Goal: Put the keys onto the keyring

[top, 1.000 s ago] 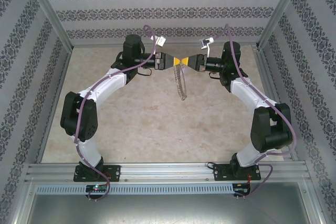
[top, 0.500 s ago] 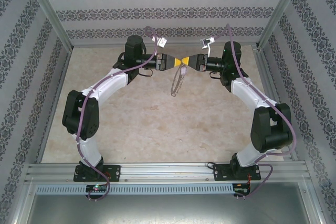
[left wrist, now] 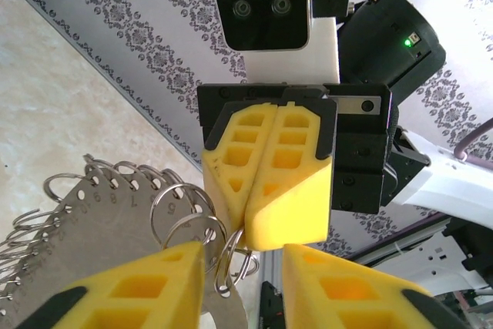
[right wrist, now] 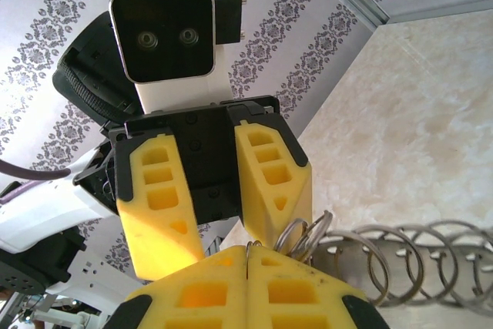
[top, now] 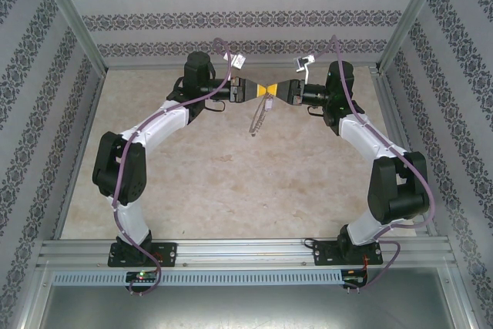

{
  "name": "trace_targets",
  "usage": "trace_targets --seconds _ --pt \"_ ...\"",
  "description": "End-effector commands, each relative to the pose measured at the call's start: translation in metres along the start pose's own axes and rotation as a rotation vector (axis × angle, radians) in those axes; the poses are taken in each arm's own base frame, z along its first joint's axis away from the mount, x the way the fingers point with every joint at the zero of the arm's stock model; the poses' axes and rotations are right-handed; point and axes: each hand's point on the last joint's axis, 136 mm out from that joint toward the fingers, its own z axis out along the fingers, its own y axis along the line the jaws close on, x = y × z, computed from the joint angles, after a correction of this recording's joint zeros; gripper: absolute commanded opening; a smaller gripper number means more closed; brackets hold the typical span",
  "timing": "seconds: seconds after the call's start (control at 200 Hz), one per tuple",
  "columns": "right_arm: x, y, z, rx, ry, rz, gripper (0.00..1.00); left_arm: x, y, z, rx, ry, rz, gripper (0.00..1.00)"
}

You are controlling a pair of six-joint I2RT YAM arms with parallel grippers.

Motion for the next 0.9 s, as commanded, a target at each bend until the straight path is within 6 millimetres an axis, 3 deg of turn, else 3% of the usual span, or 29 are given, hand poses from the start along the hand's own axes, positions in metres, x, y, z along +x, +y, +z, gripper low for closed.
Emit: trace_targets --seconds 0.0,0.11,0.41,0.68,0.729,0.899 --pt "-0.004 0.017 -0.002 -0.030 -0.006 -0.089 0.00 -0.010 -0.014 0.005 0.046 -0.012 0.060 0.25" --pt "-0.005 0.017 -0.002 -0.029 -0.007 -0.089 0.00 -0.009 -0.015 0.006 0.053 -0.007 0.063 0.21" --pt "-0.005 0.016 -0.001 -0.030 -0.005 -0.086 0.00 -0.006 -0.019 0.010 0.074 0.003 0.069 0.23" --pt "-0.005 0.015 -0.001 -0.028 -0.007 -0.082 0.00 -0.005 -0.021 0.013 0.080 0.007 0.071 0.07" --pt "-0.006 0.016 0.000 -0.029 -0.006 -0.083 0.00 -0.005 -0.022 0.014 0.083 0.008 0.073 0.00" --pt "-0.007 0.014 0.001 -0.028 -0.006 -0.076 0.00 -0.010 -0.025 0.014 0.091 -0.021 0.084 0.00"
